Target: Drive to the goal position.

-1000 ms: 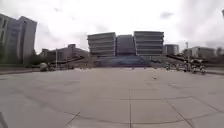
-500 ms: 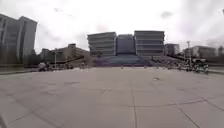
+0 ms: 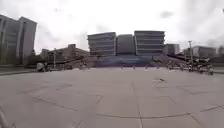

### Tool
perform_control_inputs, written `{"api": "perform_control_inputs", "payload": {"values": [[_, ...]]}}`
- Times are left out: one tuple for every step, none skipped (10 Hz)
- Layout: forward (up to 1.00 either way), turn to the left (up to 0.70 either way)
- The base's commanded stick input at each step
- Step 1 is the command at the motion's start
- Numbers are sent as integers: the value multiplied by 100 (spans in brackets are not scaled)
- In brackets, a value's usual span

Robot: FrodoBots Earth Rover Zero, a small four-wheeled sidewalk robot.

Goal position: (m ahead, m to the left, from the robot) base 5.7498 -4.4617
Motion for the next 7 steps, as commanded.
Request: {"api": "perform_control_inputs", "payload": {"values": [[70,2],[70,2],[70,2],[70,2],[70,2],[70,2],[70,2]]}}
